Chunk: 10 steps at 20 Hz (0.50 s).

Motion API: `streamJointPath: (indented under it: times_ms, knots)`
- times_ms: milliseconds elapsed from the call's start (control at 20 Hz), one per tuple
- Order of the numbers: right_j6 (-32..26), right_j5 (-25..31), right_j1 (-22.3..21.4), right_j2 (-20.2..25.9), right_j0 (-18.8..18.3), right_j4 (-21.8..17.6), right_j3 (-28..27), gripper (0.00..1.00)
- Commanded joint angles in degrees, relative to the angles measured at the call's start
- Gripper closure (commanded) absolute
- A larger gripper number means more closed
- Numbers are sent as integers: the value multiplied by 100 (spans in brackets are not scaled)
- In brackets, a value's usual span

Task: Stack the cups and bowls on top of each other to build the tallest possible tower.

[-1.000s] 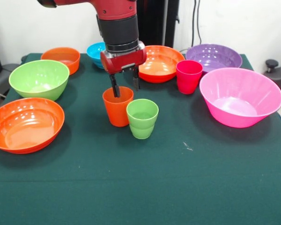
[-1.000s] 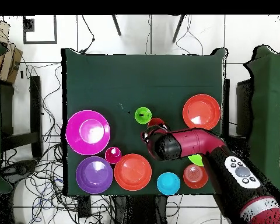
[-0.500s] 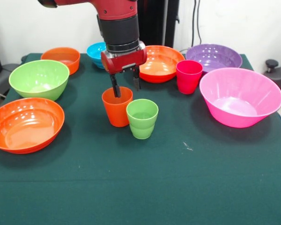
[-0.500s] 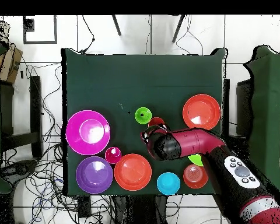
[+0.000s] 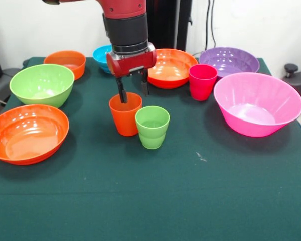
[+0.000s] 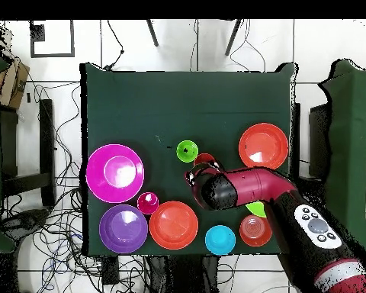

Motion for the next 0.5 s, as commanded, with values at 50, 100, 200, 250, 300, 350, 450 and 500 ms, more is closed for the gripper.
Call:
streamJointPath:
  times_ms: [50,100,200,250,300,350,450,500]
  knots:
    - [1041,-365,-520,-281,235,156,476,0]
    - [1099,-418,-569,-324,247,165,554,0]
    - [1194,-503,-705,-404,274,193,724,0]
    - [1231,-552,-784,-438,275,203,821,0]
    - [1274,-592,-826,-473,282,226,889,0]
    - [1314,-639,-887,-512,300,251,967,0]
    - [1425,-745,-961,-619,356,294,1107,0]
    - [1491,-794,-987,-684,395,313,1171,0]
